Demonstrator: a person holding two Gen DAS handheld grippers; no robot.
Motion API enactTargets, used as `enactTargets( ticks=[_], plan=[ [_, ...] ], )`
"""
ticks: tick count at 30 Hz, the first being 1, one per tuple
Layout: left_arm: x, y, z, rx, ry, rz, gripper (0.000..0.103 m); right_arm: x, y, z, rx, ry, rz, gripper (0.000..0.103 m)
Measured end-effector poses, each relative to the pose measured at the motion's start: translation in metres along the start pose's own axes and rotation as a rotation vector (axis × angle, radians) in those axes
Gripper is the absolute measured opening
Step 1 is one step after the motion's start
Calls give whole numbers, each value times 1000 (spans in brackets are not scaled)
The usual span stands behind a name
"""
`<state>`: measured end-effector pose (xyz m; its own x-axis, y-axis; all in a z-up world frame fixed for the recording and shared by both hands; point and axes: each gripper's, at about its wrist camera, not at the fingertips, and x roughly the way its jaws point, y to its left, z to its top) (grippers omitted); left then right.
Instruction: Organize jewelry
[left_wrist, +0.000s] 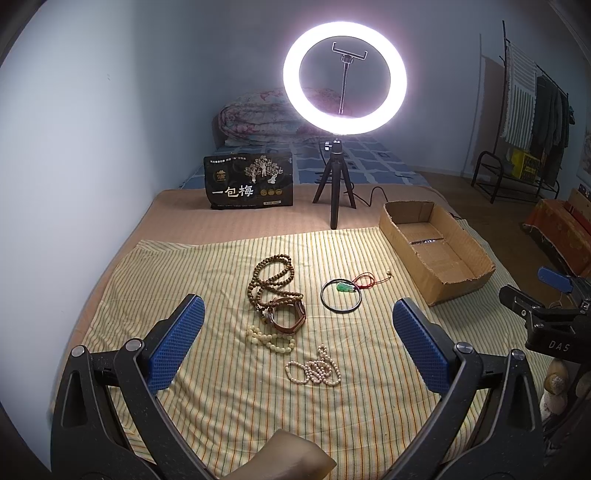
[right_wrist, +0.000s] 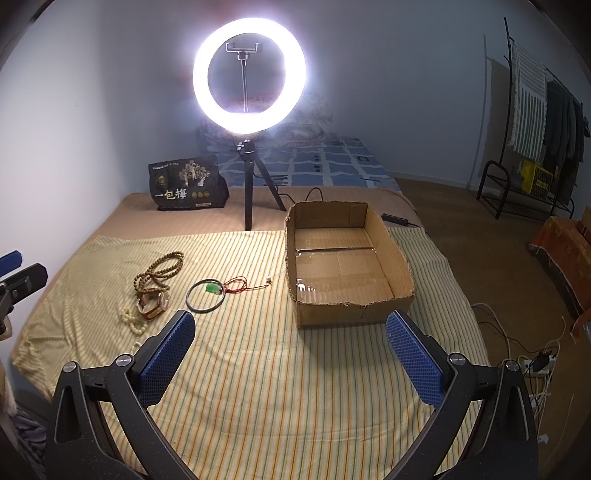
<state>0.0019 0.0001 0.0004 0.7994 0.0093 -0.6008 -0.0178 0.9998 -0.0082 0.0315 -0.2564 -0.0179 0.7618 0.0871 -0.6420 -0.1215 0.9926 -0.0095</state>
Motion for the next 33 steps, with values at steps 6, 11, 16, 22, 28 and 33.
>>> enactTargets(
  ticks=[6,11,16,22,28,33],
  plan=[
    [0,0,-1,0,0,1,103,0,1,-1,0,2,-1,103],
    [1,0,-1,1,0,0,103,0,1,-2,0,6,-1,103],
    [1,0,-1,1,1,1,103,0,2,-3,1,8,0,103],
    [1,0,-1,1,1,1,103,2,2,-4,2,12,2,103],
    [1,0,-1,1,0,2,103,2,2,-4,2,13,0,103],
    [0,0,-1,1,1,1,103,3,2,-4,2,15,3,103]
  ],
)
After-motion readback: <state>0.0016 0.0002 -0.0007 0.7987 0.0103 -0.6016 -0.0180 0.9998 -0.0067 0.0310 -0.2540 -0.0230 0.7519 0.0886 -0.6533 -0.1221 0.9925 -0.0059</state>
